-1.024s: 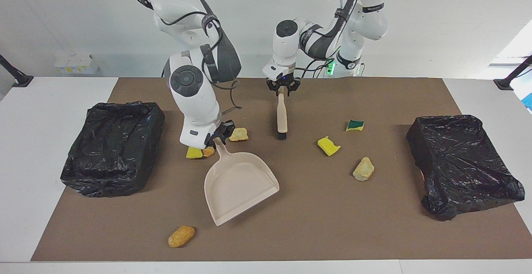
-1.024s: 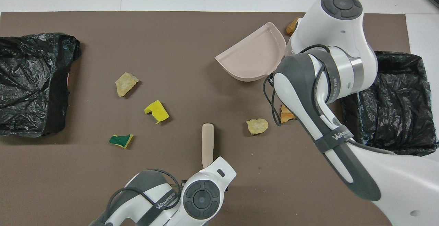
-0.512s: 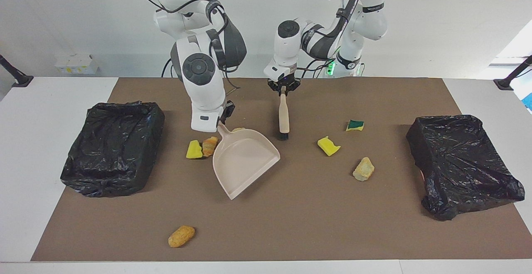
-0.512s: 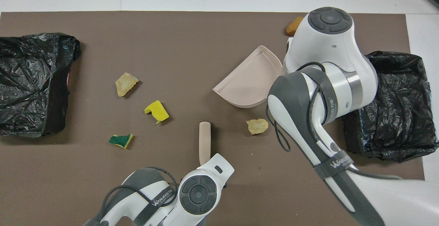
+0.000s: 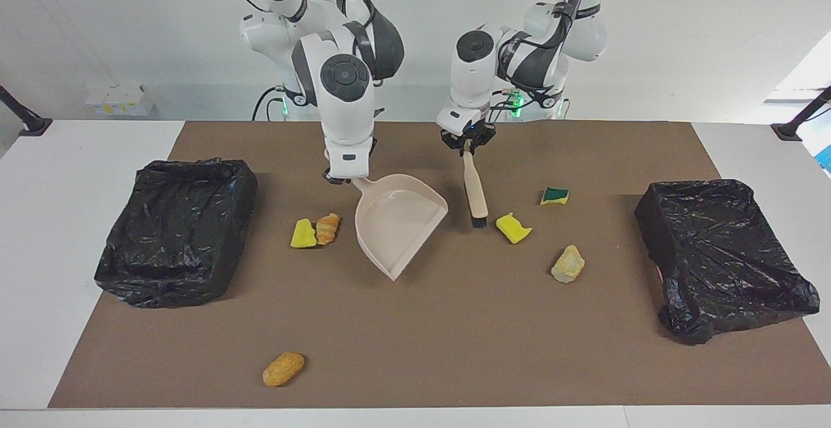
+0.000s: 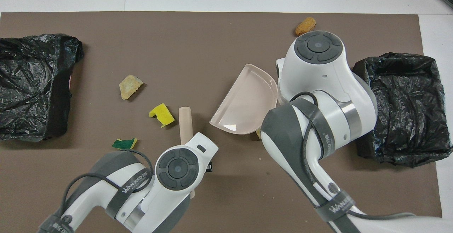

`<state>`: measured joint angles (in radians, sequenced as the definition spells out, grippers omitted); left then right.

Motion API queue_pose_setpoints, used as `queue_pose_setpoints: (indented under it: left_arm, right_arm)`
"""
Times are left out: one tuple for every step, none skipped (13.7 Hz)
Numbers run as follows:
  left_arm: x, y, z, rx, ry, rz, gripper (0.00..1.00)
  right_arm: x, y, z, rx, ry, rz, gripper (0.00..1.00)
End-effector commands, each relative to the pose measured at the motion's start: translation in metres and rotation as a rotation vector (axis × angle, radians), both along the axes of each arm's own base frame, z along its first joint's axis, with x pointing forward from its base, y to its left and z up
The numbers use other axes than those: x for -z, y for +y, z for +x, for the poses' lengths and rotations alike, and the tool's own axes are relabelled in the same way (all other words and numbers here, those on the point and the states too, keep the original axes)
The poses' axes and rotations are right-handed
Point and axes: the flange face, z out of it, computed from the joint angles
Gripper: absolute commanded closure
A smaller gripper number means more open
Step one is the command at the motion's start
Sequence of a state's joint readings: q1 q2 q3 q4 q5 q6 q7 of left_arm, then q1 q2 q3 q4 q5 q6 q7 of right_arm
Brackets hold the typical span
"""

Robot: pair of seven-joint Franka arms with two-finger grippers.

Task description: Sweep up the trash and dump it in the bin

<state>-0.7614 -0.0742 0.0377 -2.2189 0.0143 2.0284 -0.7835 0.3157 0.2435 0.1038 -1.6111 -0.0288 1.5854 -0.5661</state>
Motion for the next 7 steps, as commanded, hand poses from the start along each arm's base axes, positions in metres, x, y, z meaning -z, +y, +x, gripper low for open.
queue_pose_setpoints:
  left_arm:
    - [-0.01,0.041,0.027,-0.04,-0.031,0.063,1.0]
    - [-0.01,0.06,0.04,-0.069,-0.036,0.075,1.0]
    - [-0.011,0.078,0.052,-0.088,-0.033,0.072,1.0]
    - [-0.016,0.099,0.069,-0.076,-0.043,0.067,1.0]
    - [-0.021,0.116,0.086,-0.062,-0.047,0.061,1.0]
    - [-0.02,0.135,0.099,-0.058,-0.046,0.056,1.0]
    - [-0.017,0.153,0.111,-0.05,-0.045,0.052,1.0]
  right_arm:
    - [-0.001,-0.007,-0.002,-0.224,-0.002,0.045,1.0]
    - [-0.004,-0.002,0.0,-0.313,-0.027,0.054,1.0]
    - [-0.004,0.008,-0.003,-0.379,-0.042,0.032,1.0]
    - [-0.005,0.009,-0.003,-0.396,-0.05,0.009,1.0]
    - [-0.005,0.009,-0.003,-0.399,-0.05,0.004,1.0]
    - [-0.002,0.014,-0.007,-0.412,-0.05,-0.006,1.0]
    - [0.003,0.018,-0.008,-0.43,-0.065,-0.019,1.0]
